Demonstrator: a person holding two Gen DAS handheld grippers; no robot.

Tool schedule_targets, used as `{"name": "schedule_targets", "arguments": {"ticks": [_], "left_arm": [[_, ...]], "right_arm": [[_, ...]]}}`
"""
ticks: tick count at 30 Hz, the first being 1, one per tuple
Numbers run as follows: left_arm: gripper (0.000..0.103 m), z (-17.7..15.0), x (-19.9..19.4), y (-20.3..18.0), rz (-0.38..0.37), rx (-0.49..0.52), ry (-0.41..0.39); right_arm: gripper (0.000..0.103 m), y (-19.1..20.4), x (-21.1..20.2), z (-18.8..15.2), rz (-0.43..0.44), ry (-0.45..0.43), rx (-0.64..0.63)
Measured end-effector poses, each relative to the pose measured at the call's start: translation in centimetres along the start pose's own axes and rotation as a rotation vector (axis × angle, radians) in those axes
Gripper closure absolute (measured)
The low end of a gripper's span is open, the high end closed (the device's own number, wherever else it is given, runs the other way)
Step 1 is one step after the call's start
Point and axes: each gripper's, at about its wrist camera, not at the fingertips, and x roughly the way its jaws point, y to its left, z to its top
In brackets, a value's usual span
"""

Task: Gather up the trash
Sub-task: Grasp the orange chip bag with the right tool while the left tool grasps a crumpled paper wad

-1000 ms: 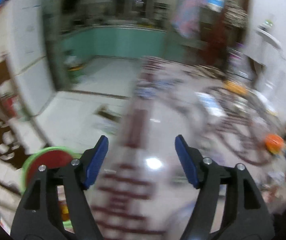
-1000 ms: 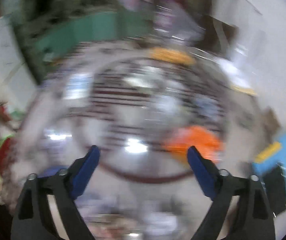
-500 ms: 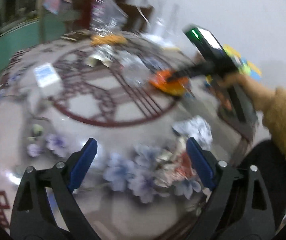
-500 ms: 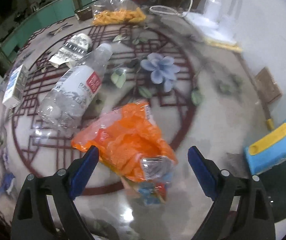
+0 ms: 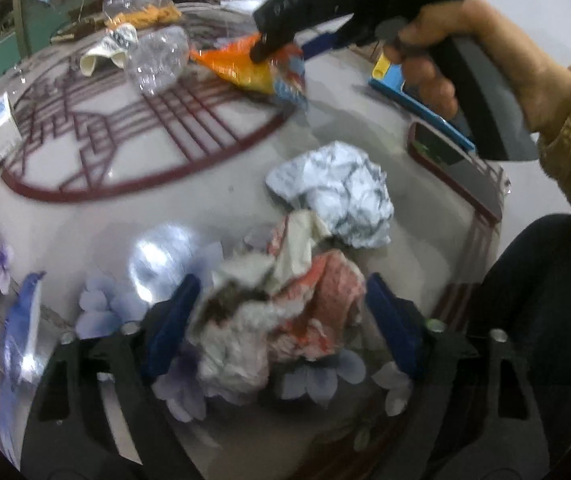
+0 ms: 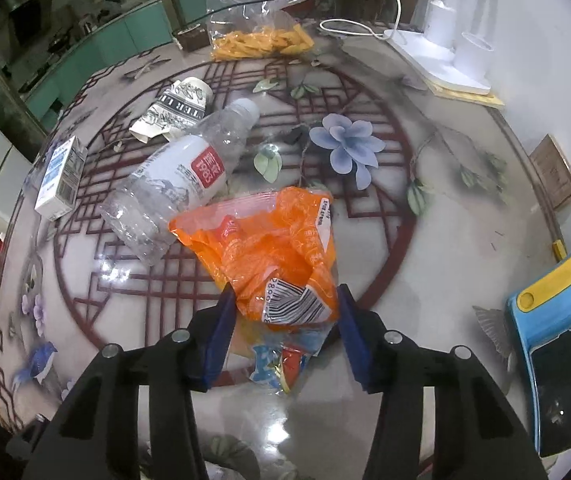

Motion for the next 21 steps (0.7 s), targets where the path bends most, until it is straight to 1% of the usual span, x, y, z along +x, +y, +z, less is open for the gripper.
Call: {"name": "schedule_targets", "arguments": {"ticks": [1,2,4,7,10,15,19,21], "left_arm": [[0.037,0.0,0.1,0.1,-0.001,-0.006,0.003],[0.039,0.0,0.0,0.3,-0.008,-0.017,0.002],[0.051,0.2,-0.2,0.8,-0.024,-0.045,-0.004],[0.061,0.4,-0.9,1.6,-0.037,-0.091,-0.019],[0.064,0.6,-1.7,2.2,0.001,-0.108,-0.043],[0.066,1.1,-3.5,3.3,0.028,-0.159,-0.096],[0.066,1.6,-5.6,3.9,0.069,-0.166,-0.157],[0.066,1.8,-6.7,4.2,0.063,-0.177,-0.186]], "right_arm": [[0.055,-0.1,-0.3,0.0,0.008,-0.007,0.009],[0.055,-0.1,-0.4,-0.1,0.012,-0.012,0.014],[0.056,-0.1,-0.7,-0.2,0.015,-0.022,0.022],[0.056,0.0,-1.1,-0.3,0.016,-0.033,0.026],[0.056,0.1,-1.4,-0.5,0.014,-0.041,0.034],[0.056,0.5,-2.3,-0.8,0.004,-0.069,0.041],[0.056,1.1,-3.8,-1.0,-0.019,-0.126,0.050],[0.056,1.5,-4.8,-1.1,-0.027,-0.163,0.055]]}}
